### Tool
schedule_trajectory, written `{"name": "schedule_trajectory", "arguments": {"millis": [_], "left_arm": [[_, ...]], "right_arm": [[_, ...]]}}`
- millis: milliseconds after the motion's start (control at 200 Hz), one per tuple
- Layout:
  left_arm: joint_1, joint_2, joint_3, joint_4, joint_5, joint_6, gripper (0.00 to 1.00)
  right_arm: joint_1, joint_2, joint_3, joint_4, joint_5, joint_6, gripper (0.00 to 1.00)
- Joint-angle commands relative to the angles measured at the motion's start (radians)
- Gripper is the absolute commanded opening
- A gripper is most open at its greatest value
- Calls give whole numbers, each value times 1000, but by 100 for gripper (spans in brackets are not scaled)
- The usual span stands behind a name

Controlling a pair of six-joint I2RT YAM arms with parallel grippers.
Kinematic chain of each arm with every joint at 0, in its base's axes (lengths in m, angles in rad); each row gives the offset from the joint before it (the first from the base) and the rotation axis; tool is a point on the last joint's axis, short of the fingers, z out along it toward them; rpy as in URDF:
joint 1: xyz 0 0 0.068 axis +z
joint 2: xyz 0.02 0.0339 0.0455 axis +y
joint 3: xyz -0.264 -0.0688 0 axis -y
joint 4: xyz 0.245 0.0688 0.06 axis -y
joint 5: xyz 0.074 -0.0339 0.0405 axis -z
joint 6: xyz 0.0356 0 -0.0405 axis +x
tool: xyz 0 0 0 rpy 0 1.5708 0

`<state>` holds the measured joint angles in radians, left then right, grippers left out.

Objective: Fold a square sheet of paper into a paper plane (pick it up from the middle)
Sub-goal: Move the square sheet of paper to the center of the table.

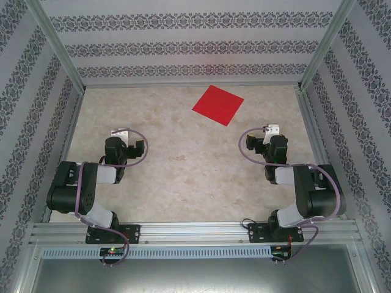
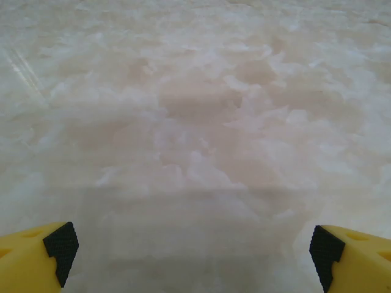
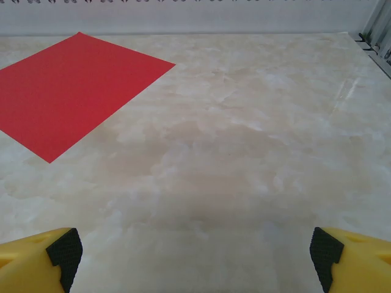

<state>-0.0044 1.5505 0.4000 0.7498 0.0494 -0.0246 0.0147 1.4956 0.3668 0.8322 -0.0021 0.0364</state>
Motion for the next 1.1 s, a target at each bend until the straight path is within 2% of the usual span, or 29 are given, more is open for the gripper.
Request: {"name": "schedule_trajectory", "arguments": {"millis": [0, 754, 804, 904, 1059, 1094], "left_arm": [[15, 10, 23, 60, 12, 25, 100], [16, 7, 18, 67, 12, 25, 100], [16, -11, 32, 31, 26, 31, 100], [15, -98, 79, -123, 10, 25, 100], [9, -241, 115, -274, -32, -41, 100], [8, -265, 122, -290, -18, -76, 100]], "right_arm": [[-7, 8, 23, 42, -18, -13, 98], [-16, 4, 20, 47, -26, -2, 98], [-16, -6, 20, 44, -28, -4, 98], [-11, -83, 37, -57, -36, -19, 98], [28, -228, 153, -395, -42, -9, 98], [40, -249, 181, -451, -84, 9, 98]]}}
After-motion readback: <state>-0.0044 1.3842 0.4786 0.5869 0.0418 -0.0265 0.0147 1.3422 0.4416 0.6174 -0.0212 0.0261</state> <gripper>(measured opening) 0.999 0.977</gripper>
